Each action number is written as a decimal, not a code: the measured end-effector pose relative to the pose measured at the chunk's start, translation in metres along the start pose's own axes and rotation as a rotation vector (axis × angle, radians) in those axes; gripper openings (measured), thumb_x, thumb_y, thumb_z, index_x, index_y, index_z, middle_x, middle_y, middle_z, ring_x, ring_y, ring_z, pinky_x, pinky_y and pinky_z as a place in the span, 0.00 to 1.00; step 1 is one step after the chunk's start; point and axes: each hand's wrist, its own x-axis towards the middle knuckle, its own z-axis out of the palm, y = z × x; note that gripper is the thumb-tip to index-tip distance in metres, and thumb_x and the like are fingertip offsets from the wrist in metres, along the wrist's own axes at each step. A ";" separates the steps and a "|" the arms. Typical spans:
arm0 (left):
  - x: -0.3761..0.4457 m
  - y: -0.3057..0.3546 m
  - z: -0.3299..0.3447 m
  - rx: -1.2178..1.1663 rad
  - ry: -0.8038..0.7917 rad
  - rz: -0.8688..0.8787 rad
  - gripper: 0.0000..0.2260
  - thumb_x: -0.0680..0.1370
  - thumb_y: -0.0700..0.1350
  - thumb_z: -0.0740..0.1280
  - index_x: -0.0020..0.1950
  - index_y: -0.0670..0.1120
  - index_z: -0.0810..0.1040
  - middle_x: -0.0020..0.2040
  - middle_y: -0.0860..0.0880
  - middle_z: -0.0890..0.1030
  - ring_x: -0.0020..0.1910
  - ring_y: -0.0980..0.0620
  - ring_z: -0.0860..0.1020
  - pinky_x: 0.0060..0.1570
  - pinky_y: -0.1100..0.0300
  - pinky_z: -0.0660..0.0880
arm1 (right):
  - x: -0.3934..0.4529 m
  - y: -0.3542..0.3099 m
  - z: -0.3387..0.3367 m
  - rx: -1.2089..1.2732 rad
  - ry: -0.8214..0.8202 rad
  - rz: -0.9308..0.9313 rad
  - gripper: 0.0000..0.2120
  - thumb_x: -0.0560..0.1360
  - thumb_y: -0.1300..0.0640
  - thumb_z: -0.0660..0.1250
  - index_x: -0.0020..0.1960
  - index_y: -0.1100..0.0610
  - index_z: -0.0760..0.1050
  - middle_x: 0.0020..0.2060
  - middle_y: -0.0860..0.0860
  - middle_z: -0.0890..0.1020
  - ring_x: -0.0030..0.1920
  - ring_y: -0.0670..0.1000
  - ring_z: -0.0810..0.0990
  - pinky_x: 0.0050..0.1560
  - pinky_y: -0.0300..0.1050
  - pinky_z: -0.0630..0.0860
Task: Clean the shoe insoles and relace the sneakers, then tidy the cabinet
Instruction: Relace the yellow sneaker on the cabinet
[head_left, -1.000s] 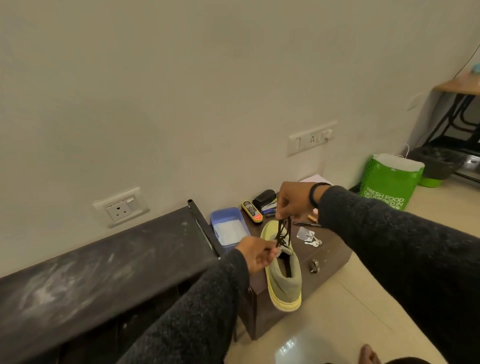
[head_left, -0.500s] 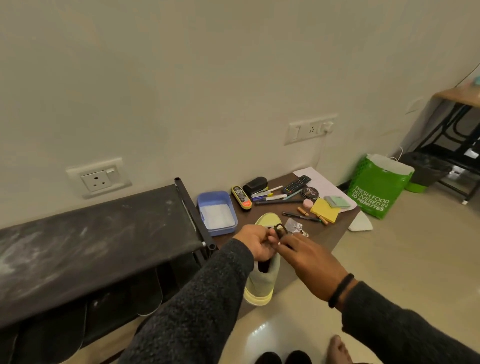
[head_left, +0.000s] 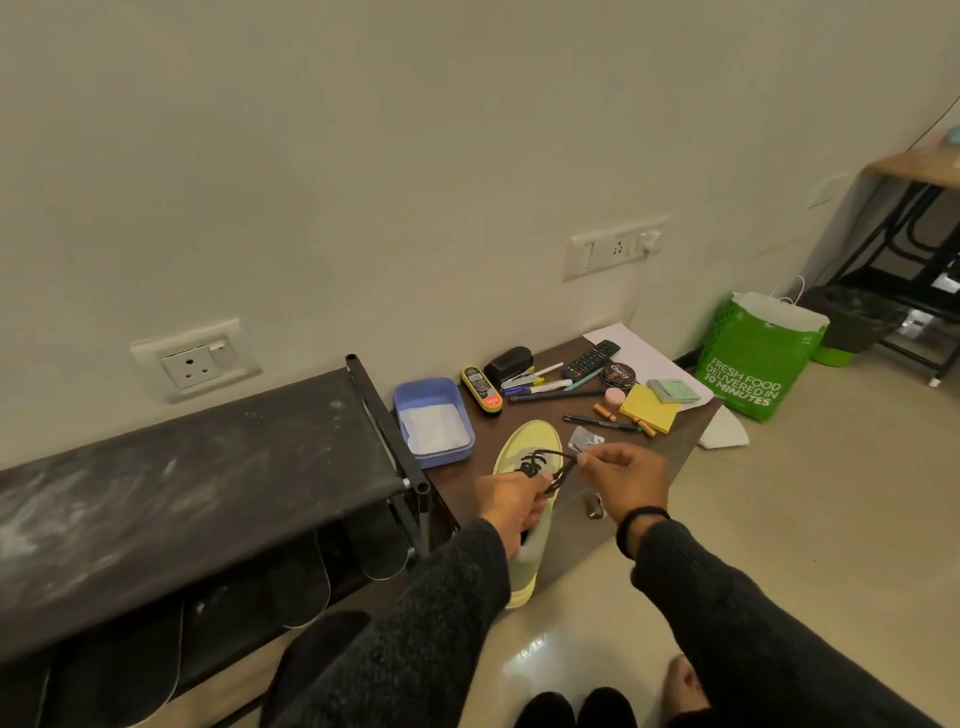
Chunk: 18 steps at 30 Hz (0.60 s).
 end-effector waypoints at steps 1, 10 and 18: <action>0.000 -0.004 0.002 -0.015 0.035 0.050 0.06 0.77 0.41 0.74 0.42 0.43 0.80 0.40 0.44 0.82 0.29 0.54 0.74 0.28 0.65 0.71 | 0.001 -0.002 0.005 0.023 -0.013 0.044 0.05 0.72 0.65 0.75 0.44 0.56 0.83 0.43 0.54 0.85 0.44 0.50 0.82 0.47 0.46 0.80; 0.006 -0.015 -0.012 0.217 0.030 0.336 0.12 0.74 0.42 0.75 0.31 0.48 0.82 0.40 0.45 0.86 0.45 0.45 0.85 0.47 0.53 0.82 | 0.017 -0.008 0.030 -0.406 -0.233 0.128 0.40 0.49 0.24 0.75 0.38 0.60 0.84 0.34 0.53 0.85 0.39 0.51 0.83 0.42 0.50 0.81; -0.017 -0.041 -0.028 0.567 0.198 0.821 0.06 0.80 0.44 0.69 0.47 0.46 0.85 0.41 0.51 0.83 0.37 0.57 0.79 0.41 0.64 0.78 | 0.023 -0.025 0.067 -0.889 -0.163 -0.035 0.20 0.64 0.47 0.81 0.47 0.60 0.81 0.42 0.54 0.83 0.45 0.52 0.82 0.42 0.45 0.80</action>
